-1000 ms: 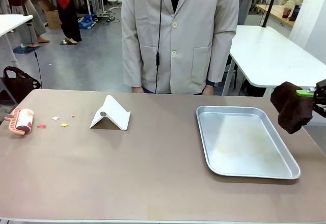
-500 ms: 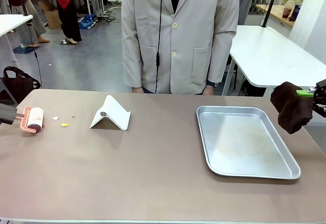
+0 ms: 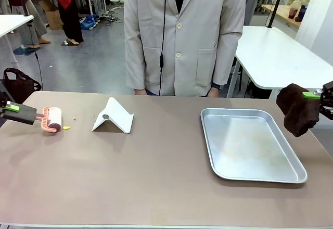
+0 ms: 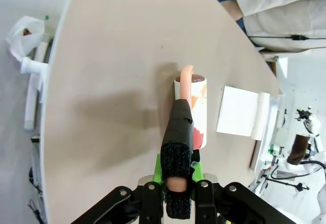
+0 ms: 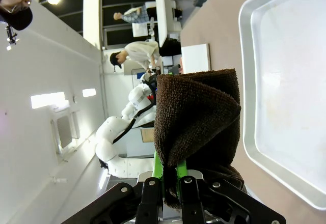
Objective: Clean the surface of the table.
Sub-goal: Clean the area not pointed to by the person.
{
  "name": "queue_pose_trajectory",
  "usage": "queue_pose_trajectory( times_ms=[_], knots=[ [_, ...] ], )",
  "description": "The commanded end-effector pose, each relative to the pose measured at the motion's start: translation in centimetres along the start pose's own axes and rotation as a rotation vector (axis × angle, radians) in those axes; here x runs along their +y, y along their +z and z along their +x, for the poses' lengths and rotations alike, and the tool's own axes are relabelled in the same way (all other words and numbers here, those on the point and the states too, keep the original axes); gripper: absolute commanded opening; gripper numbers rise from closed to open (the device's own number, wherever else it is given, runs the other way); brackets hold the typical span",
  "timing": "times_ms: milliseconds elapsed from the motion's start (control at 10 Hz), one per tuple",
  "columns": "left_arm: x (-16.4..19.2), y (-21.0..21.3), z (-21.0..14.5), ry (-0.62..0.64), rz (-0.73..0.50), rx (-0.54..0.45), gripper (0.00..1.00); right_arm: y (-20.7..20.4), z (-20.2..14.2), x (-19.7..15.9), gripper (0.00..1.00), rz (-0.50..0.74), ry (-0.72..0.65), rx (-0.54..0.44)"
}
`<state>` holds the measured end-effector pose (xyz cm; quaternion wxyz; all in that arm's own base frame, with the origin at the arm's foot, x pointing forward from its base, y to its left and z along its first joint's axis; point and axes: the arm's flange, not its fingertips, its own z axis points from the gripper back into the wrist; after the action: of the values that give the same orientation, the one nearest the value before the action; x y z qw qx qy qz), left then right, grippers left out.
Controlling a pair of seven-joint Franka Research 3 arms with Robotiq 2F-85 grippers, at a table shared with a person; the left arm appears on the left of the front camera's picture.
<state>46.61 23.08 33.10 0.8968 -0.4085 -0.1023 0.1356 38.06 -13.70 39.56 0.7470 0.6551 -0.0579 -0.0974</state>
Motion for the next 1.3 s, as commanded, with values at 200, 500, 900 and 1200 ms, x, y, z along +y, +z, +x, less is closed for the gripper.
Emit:
queue_pose_trajectory(
  times_ms=[200,500,900,1200],
  knots=[
    [-0.9,-6.2,0.8,-0.04,0.073,0.121,0.22,-0.1,0.0,0.5,0.11,0.022,-0.005,0.0],
    [-2.9,-8.8,1.4,-0.064,0.046,0.148,0.22,-0.1,0.0,0.5,0.11,0.022,-0.005,0.0],
    [-6.4,-5.1,1.0,-0.143,-0.155,0.08,0.22,-0.1,0.0,0.5,0.11,0.022,-0.005,0.0],
    [-8.7,1.0,-0.8,-0.22,-0.314,0.018,0.22,-0.1,0.0,0.5,0.11,0.022,-0.005,0.0]
  ],
)
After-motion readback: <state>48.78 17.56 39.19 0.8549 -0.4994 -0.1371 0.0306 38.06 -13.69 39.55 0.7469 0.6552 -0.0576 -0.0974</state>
